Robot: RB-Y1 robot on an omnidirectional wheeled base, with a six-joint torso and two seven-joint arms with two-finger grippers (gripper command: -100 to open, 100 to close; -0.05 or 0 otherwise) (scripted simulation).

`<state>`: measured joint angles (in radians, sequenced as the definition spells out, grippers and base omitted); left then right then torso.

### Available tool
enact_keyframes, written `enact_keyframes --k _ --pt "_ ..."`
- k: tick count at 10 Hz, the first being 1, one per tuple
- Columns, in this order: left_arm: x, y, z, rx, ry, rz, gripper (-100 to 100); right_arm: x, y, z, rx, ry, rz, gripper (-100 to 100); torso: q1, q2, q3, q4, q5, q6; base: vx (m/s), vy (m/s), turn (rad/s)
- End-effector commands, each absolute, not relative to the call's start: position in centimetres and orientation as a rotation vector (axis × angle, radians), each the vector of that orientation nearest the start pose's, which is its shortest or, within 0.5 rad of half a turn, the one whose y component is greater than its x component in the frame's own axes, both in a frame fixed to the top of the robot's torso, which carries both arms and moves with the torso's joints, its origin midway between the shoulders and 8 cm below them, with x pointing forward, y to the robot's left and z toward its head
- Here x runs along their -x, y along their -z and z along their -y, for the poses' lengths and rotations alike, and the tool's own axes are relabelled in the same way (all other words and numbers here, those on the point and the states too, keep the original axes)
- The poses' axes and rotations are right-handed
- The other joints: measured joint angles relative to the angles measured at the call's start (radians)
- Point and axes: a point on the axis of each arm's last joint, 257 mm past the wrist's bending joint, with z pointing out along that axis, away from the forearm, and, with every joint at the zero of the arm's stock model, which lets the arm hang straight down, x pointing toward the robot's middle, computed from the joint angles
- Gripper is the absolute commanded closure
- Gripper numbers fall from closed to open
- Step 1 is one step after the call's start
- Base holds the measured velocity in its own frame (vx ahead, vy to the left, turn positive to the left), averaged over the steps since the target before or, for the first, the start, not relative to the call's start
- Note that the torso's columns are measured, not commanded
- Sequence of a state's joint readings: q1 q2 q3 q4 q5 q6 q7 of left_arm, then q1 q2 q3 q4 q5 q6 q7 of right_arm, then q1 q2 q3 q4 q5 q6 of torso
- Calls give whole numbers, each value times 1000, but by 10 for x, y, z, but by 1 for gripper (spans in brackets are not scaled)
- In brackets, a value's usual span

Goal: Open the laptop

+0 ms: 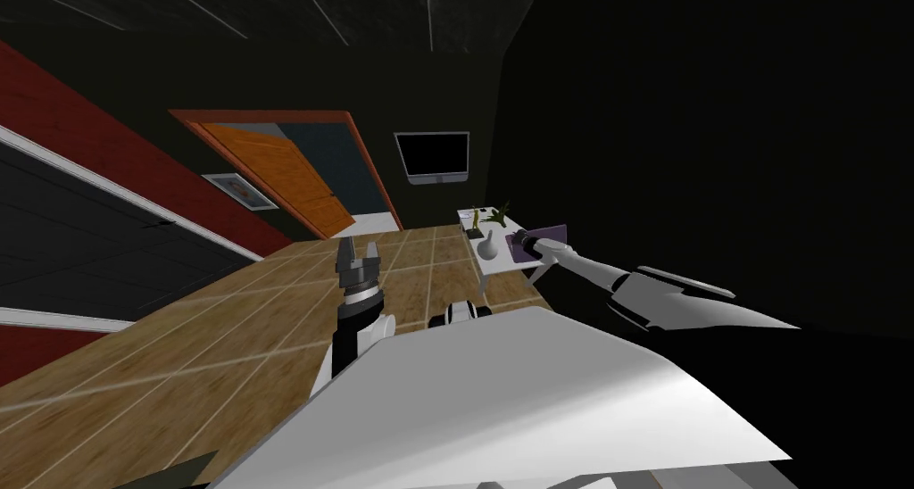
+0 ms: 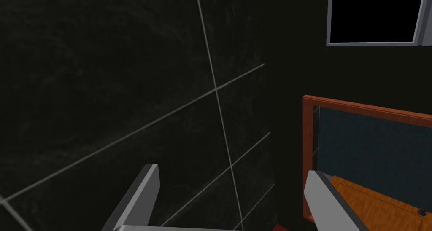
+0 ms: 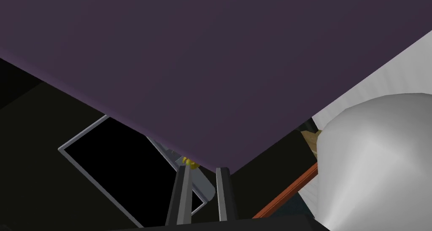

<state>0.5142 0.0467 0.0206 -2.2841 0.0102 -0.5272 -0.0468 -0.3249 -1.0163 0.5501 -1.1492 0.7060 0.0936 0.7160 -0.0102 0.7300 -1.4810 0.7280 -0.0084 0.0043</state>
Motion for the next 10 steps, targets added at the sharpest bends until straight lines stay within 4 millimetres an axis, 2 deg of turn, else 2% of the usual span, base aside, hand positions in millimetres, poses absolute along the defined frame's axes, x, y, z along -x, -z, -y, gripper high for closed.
enact_keyframes --k 1,2,3,5,6,10 --pt "-337 -27 -283 594 1247 -641 0 -565 257 516 883 767 -1812 100 -1 2 1 2 1 3 5 4 -7" --pt "-337 -27 -283 594 1246 -641 0 -562 243 552 839 833 -1844 100 -3 4 2 2 1 5 -24 38 294" --pt "-337 -27 -283 594 1247 -641 0 -558 235 568 829 856 -1852 100 1 4 3 3 1 -2 -43 40 165" --pt "-337 -27 -283 595 1246 -641 0 -559 236 565 827 850 -1849 100 7 6 4 8 6 -3 -18 7 -17" --pt "-337 -27 -283 594 1246 -641 0 -558 225 574 828 847 -1848 -100 9 7 4 9 8 -4 15 36 -21" --pt "-337 -27 -283 595 1247 -641 0 -554 191 596 839 841 -1842 -100 12 8 5 10 9 -5 27 75 -31"
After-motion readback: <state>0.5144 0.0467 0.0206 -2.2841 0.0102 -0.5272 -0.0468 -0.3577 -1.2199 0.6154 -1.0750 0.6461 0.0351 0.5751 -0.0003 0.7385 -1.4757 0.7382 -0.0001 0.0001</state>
